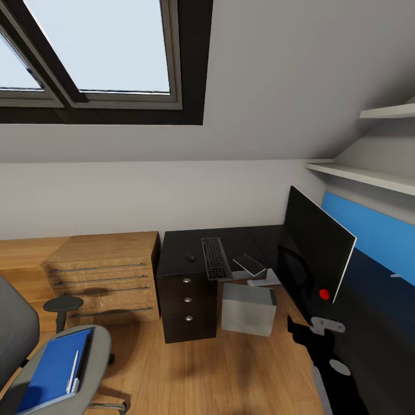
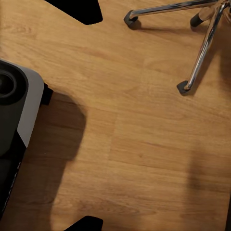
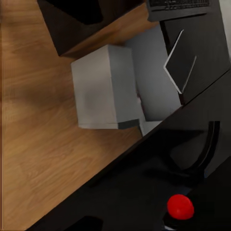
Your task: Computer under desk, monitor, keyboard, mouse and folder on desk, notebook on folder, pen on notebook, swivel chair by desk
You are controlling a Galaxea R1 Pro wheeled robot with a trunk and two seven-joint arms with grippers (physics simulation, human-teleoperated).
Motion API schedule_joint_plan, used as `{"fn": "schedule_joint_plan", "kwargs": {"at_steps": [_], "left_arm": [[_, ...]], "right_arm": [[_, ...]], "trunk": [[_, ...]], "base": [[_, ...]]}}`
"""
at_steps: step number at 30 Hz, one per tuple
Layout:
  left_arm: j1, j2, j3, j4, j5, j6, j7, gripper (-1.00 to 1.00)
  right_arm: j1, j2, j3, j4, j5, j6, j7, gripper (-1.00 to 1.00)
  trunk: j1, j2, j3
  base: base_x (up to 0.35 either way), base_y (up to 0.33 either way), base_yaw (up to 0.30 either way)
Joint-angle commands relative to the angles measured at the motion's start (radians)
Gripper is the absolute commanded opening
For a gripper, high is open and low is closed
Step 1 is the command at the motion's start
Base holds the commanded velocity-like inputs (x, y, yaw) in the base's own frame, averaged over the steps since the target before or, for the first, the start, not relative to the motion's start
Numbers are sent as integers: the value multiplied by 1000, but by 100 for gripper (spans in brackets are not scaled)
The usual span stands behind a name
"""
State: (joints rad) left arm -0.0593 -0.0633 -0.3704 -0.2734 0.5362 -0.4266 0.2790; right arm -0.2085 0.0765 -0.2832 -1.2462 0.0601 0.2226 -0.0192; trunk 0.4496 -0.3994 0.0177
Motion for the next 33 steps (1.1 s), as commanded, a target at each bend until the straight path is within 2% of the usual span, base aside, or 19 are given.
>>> {"fn": "schedule_joint_plan", "kwargs": {"at_steps": [1,2,9,16,33], "left_arm": [[0,0,-9,0,4,-3,8,100],[0,0,-9,0,3,-4,8,100],[0,-1,-9,0,2,-4,8,100],[0,-1,-8,0,2,-4,8,100],[0,-1,-8,0,3,-5,8,100]], "right_arm": [[39,5,-1,-44,-2,10,1,100],[112,23,0,-122,-21,15,3,100],[194,52,0,-203,-40,18,4,100],[209,57,-1,-215,-44,17,5,100],[211,59,-1,-194,-45,13,4,100]], "trunk": [[0,-1,0],[0,-1,0],[0,-1,0],[0,-1,0],[0,-1,-6]], "base": [[0,0,0],[0,0,0],[0,0,0],[0,0,-60],[0,0,-227]]}}
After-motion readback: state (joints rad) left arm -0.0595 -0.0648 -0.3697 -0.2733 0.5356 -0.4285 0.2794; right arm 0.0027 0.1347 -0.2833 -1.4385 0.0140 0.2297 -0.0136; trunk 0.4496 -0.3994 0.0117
